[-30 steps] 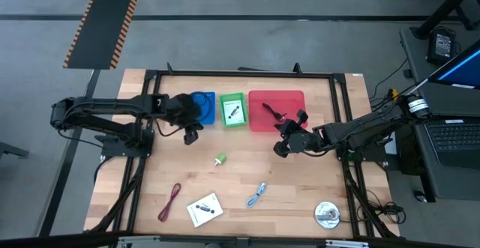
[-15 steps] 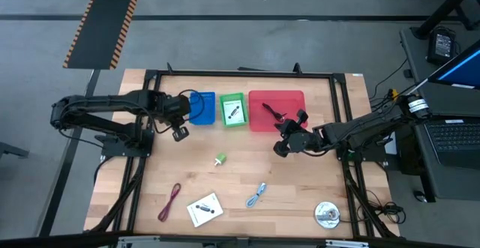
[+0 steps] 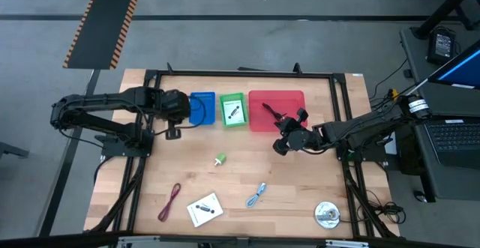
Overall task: Pick and place items into bin
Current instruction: Put the white charger adapter into the blue bin
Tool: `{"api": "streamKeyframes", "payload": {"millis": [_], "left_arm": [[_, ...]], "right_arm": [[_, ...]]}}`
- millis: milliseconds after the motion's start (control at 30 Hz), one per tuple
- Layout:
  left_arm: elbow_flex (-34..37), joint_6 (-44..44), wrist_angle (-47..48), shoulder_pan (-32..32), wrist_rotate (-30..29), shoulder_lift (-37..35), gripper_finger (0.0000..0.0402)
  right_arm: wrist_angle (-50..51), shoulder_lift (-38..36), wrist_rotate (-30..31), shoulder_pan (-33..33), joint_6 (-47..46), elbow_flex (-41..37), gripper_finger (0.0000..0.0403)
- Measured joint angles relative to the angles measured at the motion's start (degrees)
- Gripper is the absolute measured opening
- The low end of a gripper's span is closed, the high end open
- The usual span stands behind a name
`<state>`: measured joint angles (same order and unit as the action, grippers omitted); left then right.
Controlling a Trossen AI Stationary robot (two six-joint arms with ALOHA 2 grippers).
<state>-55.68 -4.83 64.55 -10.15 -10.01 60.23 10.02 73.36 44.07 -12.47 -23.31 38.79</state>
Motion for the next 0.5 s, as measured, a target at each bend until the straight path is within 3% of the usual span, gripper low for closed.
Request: {"api": "streamKeyframes", "payload": {"millis": [267,500], "left_arm": [[0.0,-5.9,0.0,0.0,-3.0,0.0,0.0032],[0.0,-8.6,0.6,0.0,-6.2,0.0,0.0096]], "right_arm": [[0.0,0.0,0.0,0.0,0.0,0.0,0.0],[0.0,0.0,0.0,0.0,0.0,0.0,0.0]]}}
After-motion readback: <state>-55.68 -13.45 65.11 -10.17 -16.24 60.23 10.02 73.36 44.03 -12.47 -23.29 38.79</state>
